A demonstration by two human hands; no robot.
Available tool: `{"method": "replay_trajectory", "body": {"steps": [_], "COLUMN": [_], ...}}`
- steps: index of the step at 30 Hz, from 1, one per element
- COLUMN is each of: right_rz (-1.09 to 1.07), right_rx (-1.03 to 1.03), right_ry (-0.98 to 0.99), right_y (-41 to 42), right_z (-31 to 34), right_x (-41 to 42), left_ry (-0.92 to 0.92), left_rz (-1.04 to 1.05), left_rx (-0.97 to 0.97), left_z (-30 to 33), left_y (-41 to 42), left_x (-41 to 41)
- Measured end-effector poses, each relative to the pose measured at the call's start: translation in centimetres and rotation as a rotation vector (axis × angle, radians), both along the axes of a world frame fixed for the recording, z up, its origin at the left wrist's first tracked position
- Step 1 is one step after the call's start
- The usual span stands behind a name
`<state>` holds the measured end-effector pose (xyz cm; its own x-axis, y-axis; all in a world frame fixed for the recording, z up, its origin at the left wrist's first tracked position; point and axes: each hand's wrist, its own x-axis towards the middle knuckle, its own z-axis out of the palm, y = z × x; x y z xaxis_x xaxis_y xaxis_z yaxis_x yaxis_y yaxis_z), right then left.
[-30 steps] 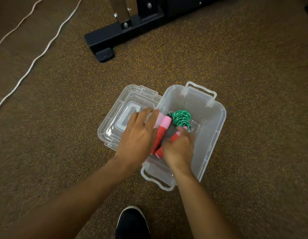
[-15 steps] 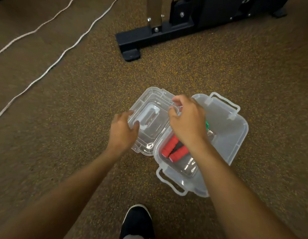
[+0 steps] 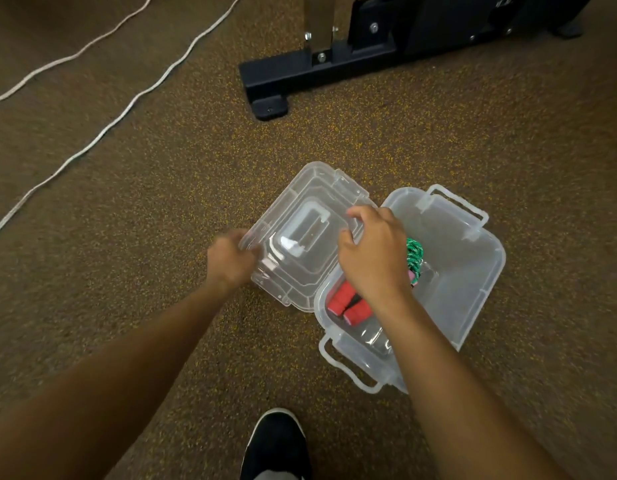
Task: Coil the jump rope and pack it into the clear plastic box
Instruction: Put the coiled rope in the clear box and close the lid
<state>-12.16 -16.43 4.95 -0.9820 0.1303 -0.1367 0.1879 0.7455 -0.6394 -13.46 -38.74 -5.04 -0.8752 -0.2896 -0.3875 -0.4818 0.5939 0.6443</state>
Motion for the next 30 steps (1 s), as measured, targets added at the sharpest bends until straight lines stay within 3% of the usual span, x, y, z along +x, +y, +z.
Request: {"method": "replay_trajectory", "body": {"steps": [5, 8, 15, 20, 23, 26, 30], "right_rz": [-0.030, -0.110, -0.480, -0.755, -0.812, -0.866, -0.944], "right_rx": [-0.044, -0.124, -0.502, -0.864, -0.981, -1.078, -1.039], "right_ry": [0.033, 0.053, -0.015, -0.012, 0.010, 0.043, 0.101], "right_y": [-0.2, -0.7, -1.3, -0.2, 1.3, 2.8, 4.7], "right_z": [-0.1, 0.0, 1.6, 1.8, 2.1, 2.6, 2.8], "right_x": [-0.4, -0.3, 0.2, 0.9, 2.2, 3.6, 5.6], "left_ry": [0.420, 0.508, 0.773, 0.766, 0.755, 0.735, 0.411], "left_rz": [-0.152, -0.276, -0.555, -0.884, -0.751, -0.423, -0.202], "left_rx": [-0.029, 0.016, -0.142, -0.155, 0.003, -0.065, 0.027], "left_z": [5.2, 6.2, 7.1, 7.7, 9.0, 10.0, 10.5], "left_y": [3.7, 5.7, 7.6, 6.9, 7.0, 6.7, 6.8], "left_x": [3.3, 5.6, 6.5, 5.9, 5.4, 4.0, 1.5]}}
